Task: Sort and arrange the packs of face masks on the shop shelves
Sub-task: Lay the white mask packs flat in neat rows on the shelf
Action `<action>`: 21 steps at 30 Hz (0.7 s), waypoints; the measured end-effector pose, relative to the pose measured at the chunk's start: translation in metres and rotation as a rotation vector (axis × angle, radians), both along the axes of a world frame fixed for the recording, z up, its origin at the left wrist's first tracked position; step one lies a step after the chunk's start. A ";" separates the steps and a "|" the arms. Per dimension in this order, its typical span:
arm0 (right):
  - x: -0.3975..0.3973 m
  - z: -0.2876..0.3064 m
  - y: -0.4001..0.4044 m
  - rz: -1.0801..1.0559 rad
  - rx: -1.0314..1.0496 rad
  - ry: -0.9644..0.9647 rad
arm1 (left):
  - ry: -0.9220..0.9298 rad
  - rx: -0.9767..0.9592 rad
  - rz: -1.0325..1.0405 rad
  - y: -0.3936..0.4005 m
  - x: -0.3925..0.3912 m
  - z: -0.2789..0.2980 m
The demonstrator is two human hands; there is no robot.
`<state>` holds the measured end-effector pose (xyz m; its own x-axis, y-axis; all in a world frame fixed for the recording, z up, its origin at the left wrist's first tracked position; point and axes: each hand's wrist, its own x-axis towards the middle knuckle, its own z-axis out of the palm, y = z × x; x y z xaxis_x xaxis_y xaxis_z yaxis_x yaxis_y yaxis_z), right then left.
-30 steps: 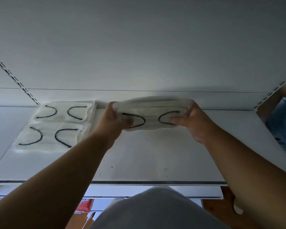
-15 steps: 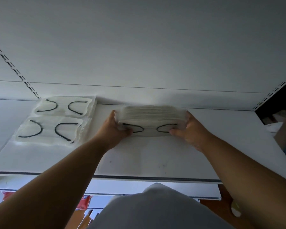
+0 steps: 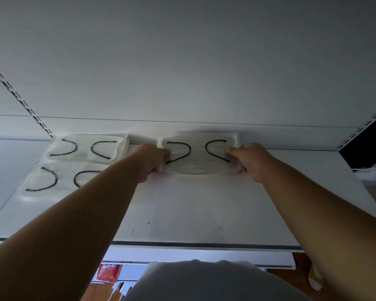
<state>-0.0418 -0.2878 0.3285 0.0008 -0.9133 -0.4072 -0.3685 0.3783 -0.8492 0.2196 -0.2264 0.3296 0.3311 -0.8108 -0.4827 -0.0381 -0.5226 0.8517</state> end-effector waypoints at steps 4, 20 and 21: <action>0.005 0.000 -0.007 -0.045 -0.038 0.087 | -0.169 0.026 -0.026 -0.007 -0.005 0.001; 0.022 0.002 0.038 0.506 -1.050 0.912 | -1.200 -0.588 -0.558 0.015 -0.023 0.005; 0.025 -0.002 0.038 0.553 -1.013 0.924 | -1.201 -0.572 -0.609 0.013 -0.024 0.003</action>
